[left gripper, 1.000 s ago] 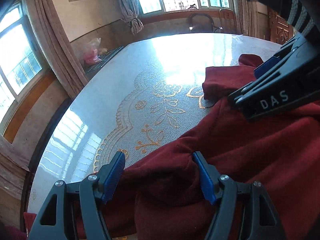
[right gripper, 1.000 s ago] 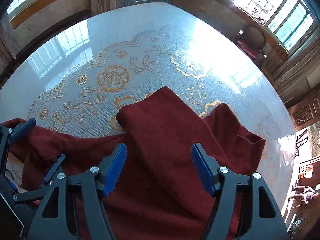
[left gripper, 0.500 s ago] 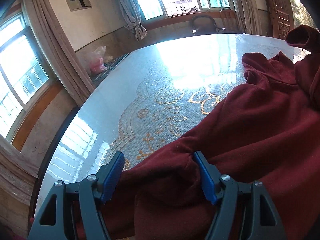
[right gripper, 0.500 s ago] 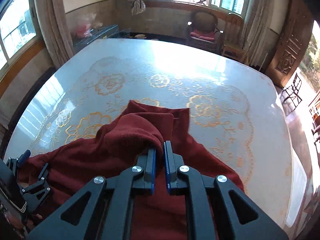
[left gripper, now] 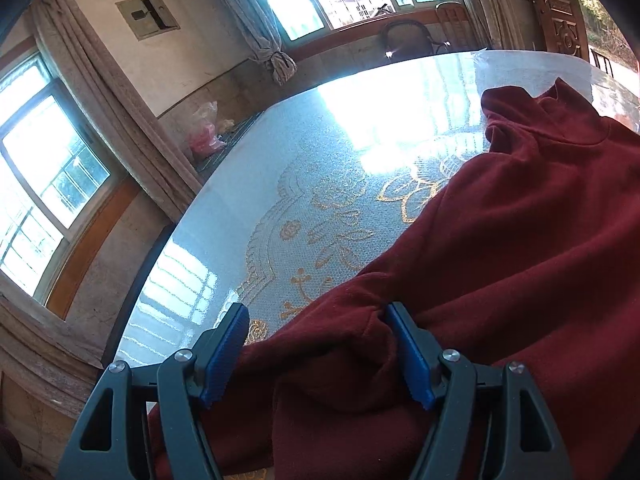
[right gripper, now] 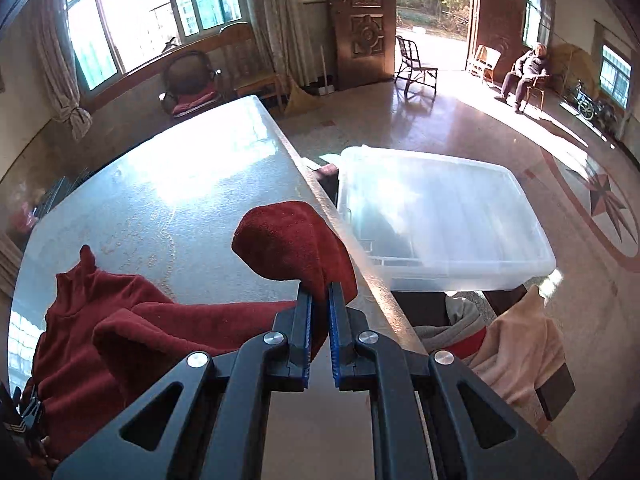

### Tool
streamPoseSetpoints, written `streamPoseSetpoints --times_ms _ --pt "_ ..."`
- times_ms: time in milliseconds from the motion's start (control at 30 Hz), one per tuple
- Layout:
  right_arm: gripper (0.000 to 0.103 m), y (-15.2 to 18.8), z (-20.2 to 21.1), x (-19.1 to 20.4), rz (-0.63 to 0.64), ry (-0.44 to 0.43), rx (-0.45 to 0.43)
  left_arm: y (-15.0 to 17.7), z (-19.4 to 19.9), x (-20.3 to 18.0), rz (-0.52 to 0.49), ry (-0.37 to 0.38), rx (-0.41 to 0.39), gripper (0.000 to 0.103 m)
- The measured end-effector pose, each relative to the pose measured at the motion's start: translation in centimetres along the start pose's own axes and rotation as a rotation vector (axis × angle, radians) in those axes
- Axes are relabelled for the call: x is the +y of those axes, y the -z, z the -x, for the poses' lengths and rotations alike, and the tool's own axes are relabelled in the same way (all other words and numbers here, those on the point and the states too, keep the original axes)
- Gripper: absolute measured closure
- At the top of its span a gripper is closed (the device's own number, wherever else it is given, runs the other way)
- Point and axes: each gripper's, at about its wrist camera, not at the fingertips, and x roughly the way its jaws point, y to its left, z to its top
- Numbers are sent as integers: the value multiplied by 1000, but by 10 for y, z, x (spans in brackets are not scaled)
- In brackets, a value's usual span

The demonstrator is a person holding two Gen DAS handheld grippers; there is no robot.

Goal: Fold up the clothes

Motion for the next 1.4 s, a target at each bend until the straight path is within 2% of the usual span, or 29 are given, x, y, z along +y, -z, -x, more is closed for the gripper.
streamPoseSetpoints --times_ms 233,300,367,467,500,533,600,667,733,867,1033,1200,1267,1400 --pt "93 22 9 -51 -137 148 3 0 2 -3 -31 6 11 32" --pt "87 28 12 -65 -176 191 3 1 4 -4 -39 5 10 32" --pt "86 34 15 -79 -215 233 4 2 6 -5 -42 5 12 32" --pt "77 44 19 -101 -274 297 5 -1 11 -2 -10 43 9 33" --pt "77 43 22 -90 -255 247 -17 -2 13 -1 1 56 7 33" --pt "77 39 18 -64 -199 149 -40 -1 15 -3 17 74 9 33" --pt "77 35 6 3 -19 -43 -32 0 17 -8 35 101 17 33" --pt "77 37 -14 68 132 -231 45 0 18 -12 31 93 12 33" --pt "78 44 -40 121 214 -331 135 1 19 -16 28 84 6 33" --pt "78 57 -91 188 324 -339 250 1 21 -23 21 66 -7 33" --pt "80 58 -124 214 386 -238 250 1 23 -32 12 44 -23 33" --pt "81 34 -143 225 442 -151 174 -12 21 -48 -25 41 -25 33" --pt "81 48 -131 243 488 -198 181 -17 20 -48 -31 43 -4 33" --pt "78 84 -99 285 579 -324 208 -10 31 -22 26 77 3 33"
